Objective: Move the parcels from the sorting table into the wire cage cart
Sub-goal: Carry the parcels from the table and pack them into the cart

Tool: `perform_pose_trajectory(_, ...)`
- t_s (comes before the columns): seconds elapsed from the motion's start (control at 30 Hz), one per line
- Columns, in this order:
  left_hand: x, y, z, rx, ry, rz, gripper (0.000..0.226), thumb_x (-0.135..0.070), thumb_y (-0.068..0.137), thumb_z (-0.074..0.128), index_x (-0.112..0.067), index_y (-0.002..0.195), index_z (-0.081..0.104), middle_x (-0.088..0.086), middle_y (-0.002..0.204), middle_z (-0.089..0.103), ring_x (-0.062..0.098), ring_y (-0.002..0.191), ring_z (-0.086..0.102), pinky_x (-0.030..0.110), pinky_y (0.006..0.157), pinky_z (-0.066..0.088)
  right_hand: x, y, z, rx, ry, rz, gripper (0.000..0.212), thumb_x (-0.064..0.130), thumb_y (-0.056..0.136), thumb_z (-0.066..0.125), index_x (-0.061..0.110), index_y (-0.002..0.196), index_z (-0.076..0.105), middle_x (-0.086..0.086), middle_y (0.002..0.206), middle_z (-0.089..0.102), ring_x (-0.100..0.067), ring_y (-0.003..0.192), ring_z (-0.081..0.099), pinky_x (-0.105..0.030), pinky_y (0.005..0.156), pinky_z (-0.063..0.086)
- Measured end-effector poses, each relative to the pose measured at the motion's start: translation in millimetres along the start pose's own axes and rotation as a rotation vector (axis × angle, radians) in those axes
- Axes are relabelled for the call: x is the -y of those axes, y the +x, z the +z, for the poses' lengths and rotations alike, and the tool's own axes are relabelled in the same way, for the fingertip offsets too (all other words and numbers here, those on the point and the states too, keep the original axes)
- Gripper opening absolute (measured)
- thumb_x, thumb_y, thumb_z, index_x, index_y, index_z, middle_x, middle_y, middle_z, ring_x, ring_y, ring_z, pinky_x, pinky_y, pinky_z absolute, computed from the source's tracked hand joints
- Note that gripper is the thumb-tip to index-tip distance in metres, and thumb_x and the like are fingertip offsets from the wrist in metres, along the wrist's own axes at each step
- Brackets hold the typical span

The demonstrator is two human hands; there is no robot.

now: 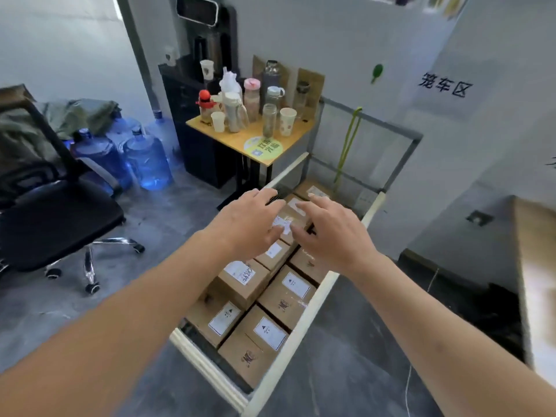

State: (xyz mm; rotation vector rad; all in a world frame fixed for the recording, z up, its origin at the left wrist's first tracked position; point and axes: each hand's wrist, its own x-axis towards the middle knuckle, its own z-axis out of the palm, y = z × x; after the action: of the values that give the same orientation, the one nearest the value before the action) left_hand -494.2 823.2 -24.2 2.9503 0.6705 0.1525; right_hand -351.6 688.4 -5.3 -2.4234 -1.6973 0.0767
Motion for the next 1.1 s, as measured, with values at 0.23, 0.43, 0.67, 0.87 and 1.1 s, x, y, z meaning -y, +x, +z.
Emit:
perform_pose_trajectory(0.23, -87, 21, -54, -0.066, -0.031, 0.166, 0.058, -0.045, 0.103, 0.054, -0.019, 0.153, 0.043, 0.002, 0.156, 0.040, 0.027, 0.141, 0.042, 0.045, 0.110, 0.046, -45, -73, -75, -0.101, -0.019, 0.146, 0.060, 0.056, 0.102, 0.047, 0.028, 0.155, 0.046, -0.002, 0.162, 0.041, -0.025, 0.145, 0.042, -0.041, 0.115, 0.037)
perform_pose_trajectory(0.43, -190, 24, -80, -0.093, -0.072, 0.308, 0.060, -0.042, 0.101, 0.059, -0.020, 0.154, 0.043, 0.001, 0.157, 0.041, 0.026, 0.141, 0.045, 0.046, 0.111, 0.045, -94, -160, -119, -0.165, -0.024, 0.262, 0.064, 0.059, 0.101, 0.046, 0.028, 0.157, 0.041, -0.004, 0.165, 0.037, -0.024, 0.150, 0.036, -0.042, 0.121, 0.034)
perform_pose_trajectory(0.67, -309, 21, -94, -0.097, -0.132, 0.470, 0.055, -0.042, 0.103, 0.055, -0.020, 0.153, 0.045, -0.002, 0.155, 0.042, 0.021, 0.136, 0.050, 0.032, 0.109, 0.040, -139, -265, -160, -0.226, -0.057, 0.411, 0.065, 0.058, 0.102, 0.045, 0.028, 0.159, 0.039, -0.003, 0.167, 0.033, -0.021, 0.150, 0.035, -0.039, 0.119, 0.030)
perform_pose_trajectory(0.87, -382, 35, -94, -0.071, -0.159, 0.631, 0.055, -0.041, 0.105, 0.052, -0.021, 0.155, 0.043, -0.003, 0.156, 0.041, 0.022, 0.135, 0.051, 0.037, 0.110, 0.043, -176, -324, -178, -0.279, -0.062, 0.559, 0.063, 0.056, 0.102, 0.048, 0.028, 0.158, 0.040, -0.003, 0.166, 0.034, -0.021, 0.151, 0.034, -0.040, 0.119, 0.030)
perform_pose_trajectory(1.1, -446, 64, -81, -0.043, -0.171, 0.840, 0.052, -0.042, 0.106, 0.050, -0.025, 0.154, 0.042, -0.009, 0.155, 0.039, 0.020, 0.129, 0.054, 0.039, 0.104, 0.048, -206, -367, -180, -0.299, -0.083, 0.770, 0.064, 0.059, 0.102, 0.046, 0.030, 0.159, 0.037, -0.001, 0.168, 0.032, -0.022, 0.151, 0.034, -0.038, 0.119, 0.030)
